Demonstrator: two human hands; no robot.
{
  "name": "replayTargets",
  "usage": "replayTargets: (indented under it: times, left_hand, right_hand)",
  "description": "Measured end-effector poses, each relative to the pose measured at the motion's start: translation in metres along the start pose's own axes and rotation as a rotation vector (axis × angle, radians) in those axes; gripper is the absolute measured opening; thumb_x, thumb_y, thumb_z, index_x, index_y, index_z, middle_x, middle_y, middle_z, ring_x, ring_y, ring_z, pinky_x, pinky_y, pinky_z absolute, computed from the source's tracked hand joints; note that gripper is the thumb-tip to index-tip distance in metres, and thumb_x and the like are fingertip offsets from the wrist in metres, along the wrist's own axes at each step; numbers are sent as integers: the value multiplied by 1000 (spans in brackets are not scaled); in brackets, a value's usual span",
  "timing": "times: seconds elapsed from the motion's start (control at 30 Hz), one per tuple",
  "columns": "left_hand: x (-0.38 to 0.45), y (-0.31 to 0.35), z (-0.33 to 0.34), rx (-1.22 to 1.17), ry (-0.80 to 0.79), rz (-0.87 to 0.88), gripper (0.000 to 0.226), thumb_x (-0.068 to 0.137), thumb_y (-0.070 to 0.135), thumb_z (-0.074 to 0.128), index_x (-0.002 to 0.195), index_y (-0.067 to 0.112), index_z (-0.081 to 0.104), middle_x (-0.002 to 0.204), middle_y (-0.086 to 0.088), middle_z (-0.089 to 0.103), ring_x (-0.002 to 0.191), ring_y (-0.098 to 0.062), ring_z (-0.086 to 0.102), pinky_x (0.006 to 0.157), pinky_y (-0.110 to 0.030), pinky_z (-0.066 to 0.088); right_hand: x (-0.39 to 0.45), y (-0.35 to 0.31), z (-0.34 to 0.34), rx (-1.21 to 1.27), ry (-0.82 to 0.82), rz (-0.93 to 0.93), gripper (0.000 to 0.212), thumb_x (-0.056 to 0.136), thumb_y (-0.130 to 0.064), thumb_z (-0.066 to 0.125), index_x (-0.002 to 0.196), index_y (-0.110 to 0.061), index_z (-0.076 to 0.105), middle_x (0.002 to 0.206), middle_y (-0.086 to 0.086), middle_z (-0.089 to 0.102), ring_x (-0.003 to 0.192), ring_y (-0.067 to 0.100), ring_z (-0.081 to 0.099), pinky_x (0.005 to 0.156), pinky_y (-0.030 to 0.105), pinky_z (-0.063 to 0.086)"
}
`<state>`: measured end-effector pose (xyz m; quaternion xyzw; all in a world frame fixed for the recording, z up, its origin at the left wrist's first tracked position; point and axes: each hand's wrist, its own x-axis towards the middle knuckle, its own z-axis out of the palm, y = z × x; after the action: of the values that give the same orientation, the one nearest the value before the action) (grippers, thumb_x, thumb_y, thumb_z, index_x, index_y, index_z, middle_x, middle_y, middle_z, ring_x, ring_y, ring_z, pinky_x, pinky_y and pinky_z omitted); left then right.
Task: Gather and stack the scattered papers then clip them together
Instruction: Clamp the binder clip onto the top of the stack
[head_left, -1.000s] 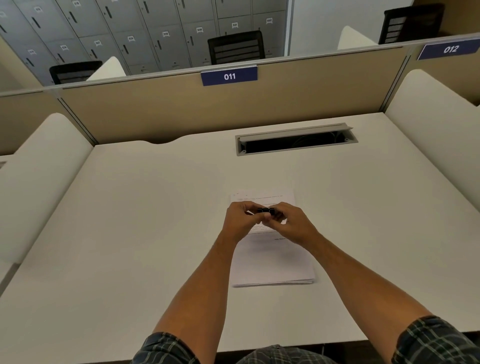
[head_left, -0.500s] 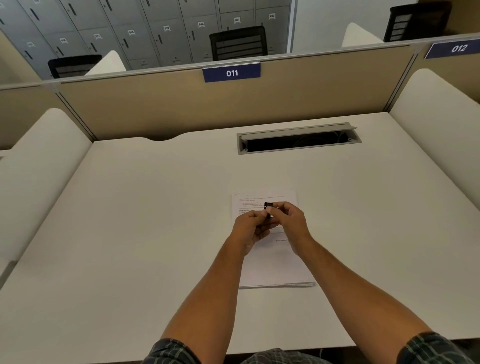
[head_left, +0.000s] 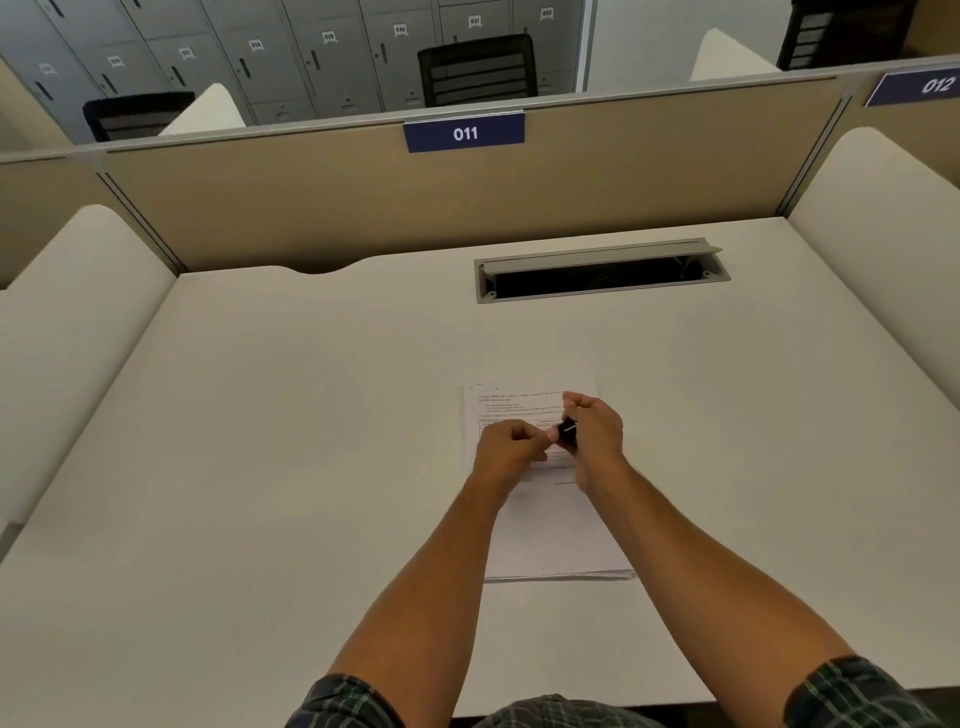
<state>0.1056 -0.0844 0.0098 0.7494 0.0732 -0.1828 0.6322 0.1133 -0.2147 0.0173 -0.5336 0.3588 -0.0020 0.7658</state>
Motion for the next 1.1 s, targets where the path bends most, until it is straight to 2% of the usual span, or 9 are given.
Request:
replayTargets:
  times: [0.07,0.17,0.27,0.37,0.53,0.7,0.8,0.93,1.1]
  left_hand:
    - [1,-1,-5,195,225,67,23,84,35,82,76,18,69,84,1,74,80,-13,70,70,-27,51]
    - [5,-6,-19,535,470,12,38,83,42,81,111,19,68,118,-5,62,111,-25,60,93,-40,52]
    - [4,-8,-28,692,443,-130,71,80,50,81,135,15,51,135,-11,48,128,-34,47,102,-48,46]
    - [3,-11,-30,798,403,-169,79,78,51,83,136,10,47,136,-12,46,128,-35,47,101,-48,48]
    - [8,-6,-33,838,370,-154,70,79,47,84,128,7,54,128,-13,55,117,-32,61,92,-41,53]
    - [10,-4,-35,866,362,-165,69,78,47,85,127,8,55,124,-12,58,116,-30,62,91,-39,54]
    - [9,-5,-34,892,376,-159,67,79,48,84,125,9,56,123,-11,58,115,-29,62,91,-38,54]
    - [8,-5,-33,881,391,-153,65,79,46,85,124,9,57,122,-11,59,115,-29,63,91,-39,54]
    - [7,-7,-32,853,385,-153,64,80,43,84,126,7,56,125,-12,56,118,-31,59,92,-41,53]
  right_hand:
    - [5,-5,-8,-114,72,-15,10,96,-6,62,95,-9,71,81,9,67,62,19,59,59,33,57]
    - [13,-10,-24,-535,168,-184,11,94,-17,64,89,-10,72,83,9,74,66,23,67,67,36,61]
    - [16,-12,-37,-852,213,-278,19,97,-11,56,85,-6,70,81,8,70,78,27,67,67,29,50]
    - [17,-6,-42,-975,198,-287,34,93,-1,52,63,-13,41,72,3,49,71,25,50,50,27,29]
    - [16,-3,-29,-1012,95,-225,21,92,-3,53,73,-11,47,84,9,61,72,26,58,49,24,30]
    - [30,-15,-29,-784,79,26,27,91,7,54,68,-6,47,64,12,57,55,24,54,49,24,34]
    - [34,-25,-34,-639,41,168,25,94,7,56,72,-3,53,64,11,57,49,20,47,40,22,32]
    - [33,-33,-43,-604,-78,231,21,99,5,51,83,0,62,74,9,64,55,15,47,40,22,33]
    - [28,-38,-40,-659,-167,231,5,98,0,62,97,2,67,73,10,60,54,14,48,42,23,33]
